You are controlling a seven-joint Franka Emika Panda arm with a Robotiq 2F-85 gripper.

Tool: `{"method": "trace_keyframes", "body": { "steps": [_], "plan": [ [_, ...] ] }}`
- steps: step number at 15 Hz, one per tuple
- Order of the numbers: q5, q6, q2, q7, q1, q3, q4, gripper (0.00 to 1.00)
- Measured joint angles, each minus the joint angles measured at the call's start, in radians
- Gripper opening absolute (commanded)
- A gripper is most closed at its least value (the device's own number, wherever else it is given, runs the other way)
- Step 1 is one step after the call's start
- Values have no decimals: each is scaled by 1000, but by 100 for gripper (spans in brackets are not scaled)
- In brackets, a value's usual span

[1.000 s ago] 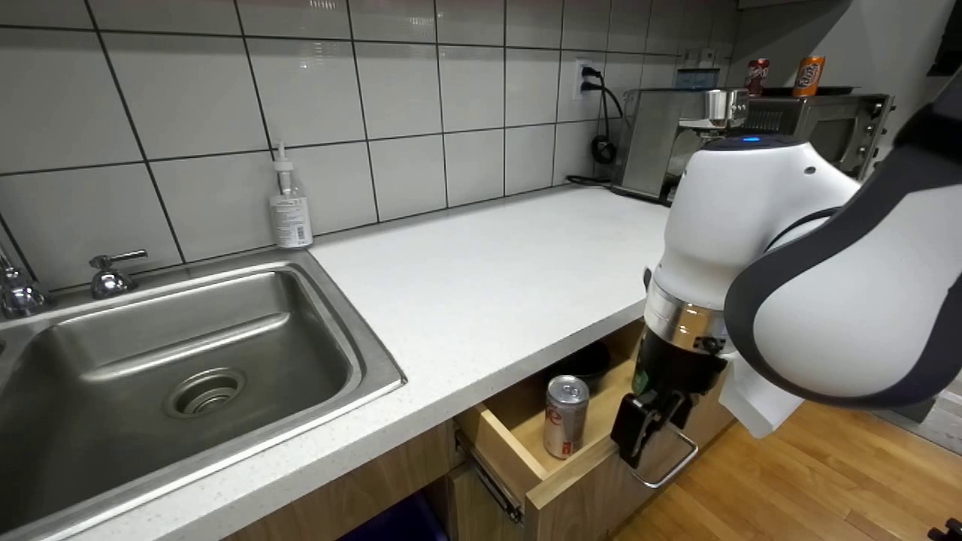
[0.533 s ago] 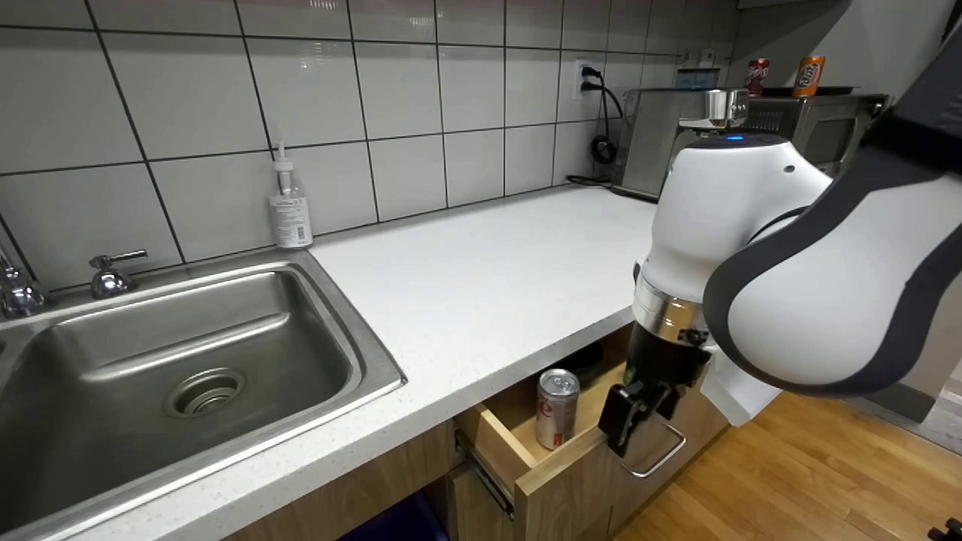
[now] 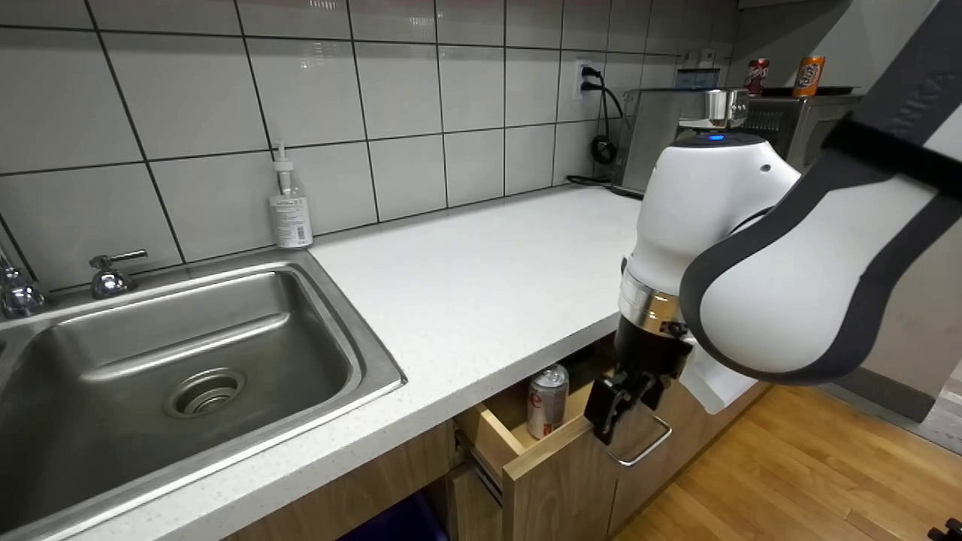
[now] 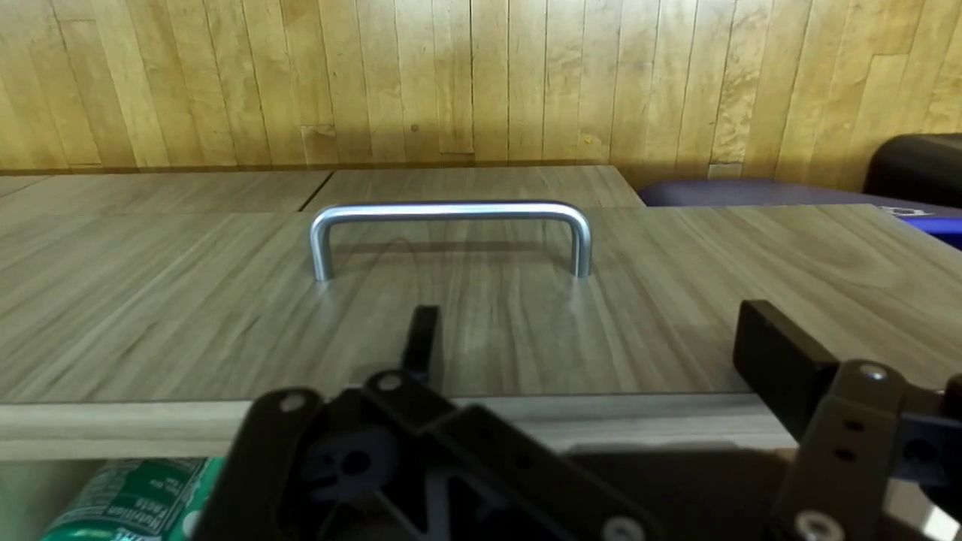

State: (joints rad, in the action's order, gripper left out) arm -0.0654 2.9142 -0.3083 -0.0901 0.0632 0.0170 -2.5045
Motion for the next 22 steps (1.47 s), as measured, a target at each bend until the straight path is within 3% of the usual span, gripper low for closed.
{"method": "trace_keyframes", "body": {
  "steps": [22],
  "plan": [
    [4, 0, -54, 28, -25, 1, 88, 100]
  ]
}}
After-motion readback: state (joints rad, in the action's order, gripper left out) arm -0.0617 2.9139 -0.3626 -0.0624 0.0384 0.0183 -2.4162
